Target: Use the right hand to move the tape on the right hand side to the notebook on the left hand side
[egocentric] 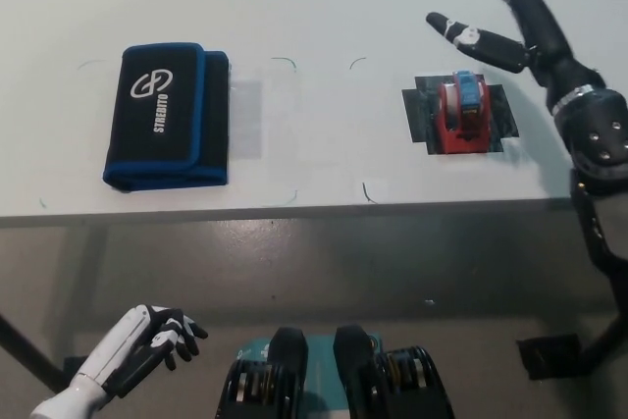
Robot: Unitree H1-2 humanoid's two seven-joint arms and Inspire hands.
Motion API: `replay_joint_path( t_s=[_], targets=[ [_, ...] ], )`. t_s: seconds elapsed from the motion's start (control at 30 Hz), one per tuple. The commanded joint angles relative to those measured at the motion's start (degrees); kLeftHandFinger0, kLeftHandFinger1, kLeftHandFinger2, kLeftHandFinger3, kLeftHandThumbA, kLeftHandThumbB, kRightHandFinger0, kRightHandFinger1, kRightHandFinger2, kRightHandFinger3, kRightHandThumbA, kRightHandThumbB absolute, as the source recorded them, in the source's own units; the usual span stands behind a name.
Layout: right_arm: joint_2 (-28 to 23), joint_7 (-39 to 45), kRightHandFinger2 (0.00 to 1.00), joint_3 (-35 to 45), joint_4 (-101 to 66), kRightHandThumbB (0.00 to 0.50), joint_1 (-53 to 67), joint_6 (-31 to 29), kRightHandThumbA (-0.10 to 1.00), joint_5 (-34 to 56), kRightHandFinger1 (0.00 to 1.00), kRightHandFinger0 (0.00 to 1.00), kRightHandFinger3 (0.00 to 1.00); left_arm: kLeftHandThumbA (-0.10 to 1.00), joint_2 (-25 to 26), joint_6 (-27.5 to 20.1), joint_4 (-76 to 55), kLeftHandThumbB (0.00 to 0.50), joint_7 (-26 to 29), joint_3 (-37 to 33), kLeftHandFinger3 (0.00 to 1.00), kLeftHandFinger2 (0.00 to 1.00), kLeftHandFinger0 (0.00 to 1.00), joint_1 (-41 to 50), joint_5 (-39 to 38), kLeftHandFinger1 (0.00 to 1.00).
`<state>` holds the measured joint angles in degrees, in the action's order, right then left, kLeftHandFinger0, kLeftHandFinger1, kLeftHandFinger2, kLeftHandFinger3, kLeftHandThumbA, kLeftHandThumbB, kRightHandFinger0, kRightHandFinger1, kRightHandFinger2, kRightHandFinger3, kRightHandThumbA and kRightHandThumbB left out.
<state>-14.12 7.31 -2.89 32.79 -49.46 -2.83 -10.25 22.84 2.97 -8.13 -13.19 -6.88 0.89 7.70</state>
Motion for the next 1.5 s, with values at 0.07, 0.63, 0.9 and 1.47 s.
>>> replay_joint_path(
  t_s=[0.07, 0.63, 0.9, 1.47],
  targets=[
    [0.21, -0.8, 1.0, 2.15, 7.4, 0.446, -6.76, -6.53, 0.89, 3.42, 1.0, 1.0, 1.0, 0.85, -0.04, -1.21, -1.51, 0.158, 0.16, 0.72, 0.82, 0.53, 0.36, 0.07, 0.4, 0.41],
    [-2.05, 1.98, 1.0, 3.27, 16.69, 0.43, -8.44, -10.07, 0.93, 6.27, 1.0, 1.0, 1.0, 0.83, -0.74, -1.62, -1.18, 0.132, 0.35, 1.61, 0.84, 0.54, 0.37, 0.72, 0.08, 0.42],
    [-1.29, 0.94, 1.0, 5.13, 21.33, 0.408, -5.87, -12.14, 0.92, 8.44, 1.0, 1.0, 1.0, 0.82, -1.01, -1.31, -1.53, 0.111, 0.44, 1.75, 0.84, 0.53, 0.37, 0.96, 0.26, 0.41],
    [1.28, 0.49, 1.0, 5.96, 29.96, 0.447, -1.52, -16.84, 0.98, 9.49, 1.0, 1.0, 1.0, 0.79, -0.93, -0.54, -1.8, 0.097, -0.5, 2.24, 0.86, 0.52, 0.37, -0.35, -0.92, 0.41]
  ],
)
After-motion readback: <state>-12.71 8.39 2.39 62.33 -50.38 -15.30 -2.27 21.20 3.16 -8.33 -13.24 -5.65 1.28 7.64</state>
